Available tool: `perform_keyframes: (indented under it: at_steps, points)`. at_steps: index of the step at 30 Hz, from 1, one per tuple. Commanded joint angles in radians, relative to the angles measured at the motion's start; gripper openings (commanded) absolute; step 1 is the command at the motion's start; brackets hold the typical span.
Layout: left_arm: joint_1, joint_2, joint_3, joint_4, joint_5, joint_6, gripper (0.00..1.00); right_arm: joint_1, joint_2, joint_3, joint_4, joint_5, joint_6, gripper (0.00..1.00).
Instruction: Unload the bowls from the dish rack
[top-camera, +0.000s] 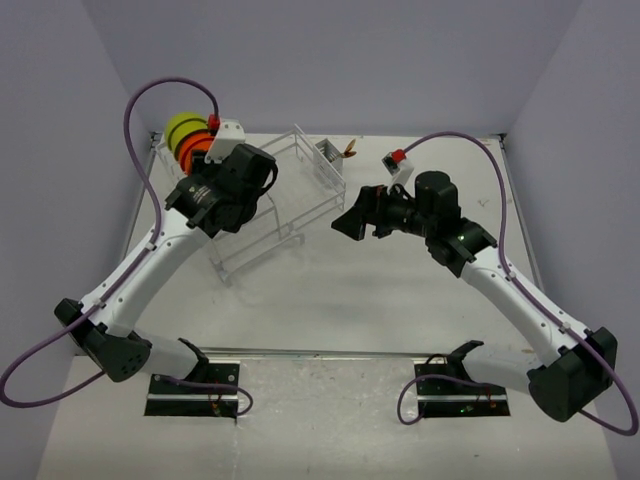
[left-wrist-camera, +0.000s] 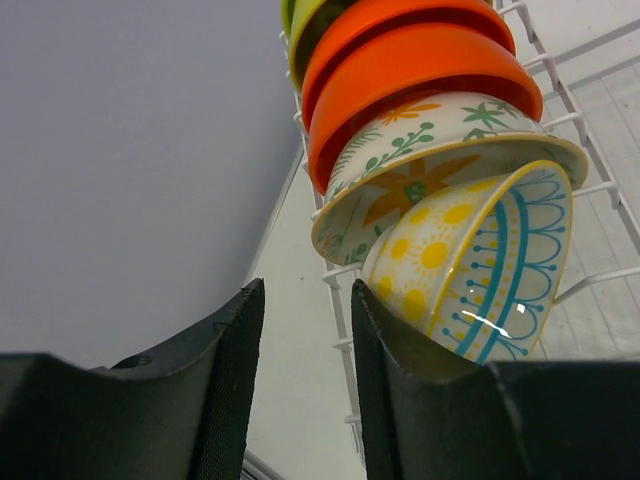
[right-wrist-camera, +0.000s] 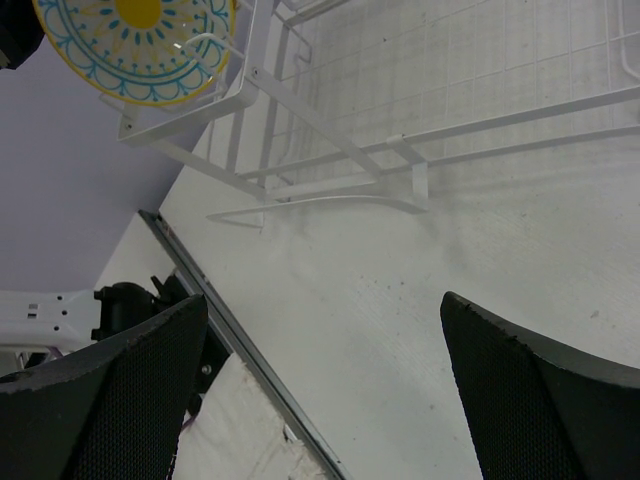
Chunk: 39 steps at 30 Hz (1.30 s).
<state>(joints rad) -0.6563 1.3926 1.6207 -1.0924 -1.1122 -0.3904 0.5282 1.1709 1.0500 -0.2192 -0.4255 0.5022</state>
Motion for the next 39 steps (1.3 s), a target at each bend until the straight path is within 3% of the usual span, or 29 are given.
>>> perform_keyframes:
  at_steps: [1,14,22,27,34,39]
  points:
    - [0.003,-0.006,-0.030,0.117,0.075,0.028,0.41,0.003,-0.034,-0.002,0.000,0.036,-0.027,0.99]
    - [0.000,-0.135,0.051,0.104,0.112,0.041,0.43,0.004,0.022,0.007,0.027,-0.001,-0.010,0.99]
    - [0.000,-0.138,-0.011,0.166,0.216,0.048,0.43,0.004,0.053,0.015,0.026,-0.007,-0.008,0.99]
    - [0.001,-0.135,-0.045,0.255,0.293,0.039,0.55,0.004,0.059,0.012,0.026,-0.010,-0.008,0.99]
    - [0.001,-0.119,-0.063,0.160,0.241,-0.155,0.57,0.004,0.067,0.001,0.026,-0.007,-0.016,0.99]
    - [0.001,-0.110,-0.127,0.144,0.209,-0.220,0.51,0.004,0.039,-0.011,0.015,0.004,-0.028,0.99]
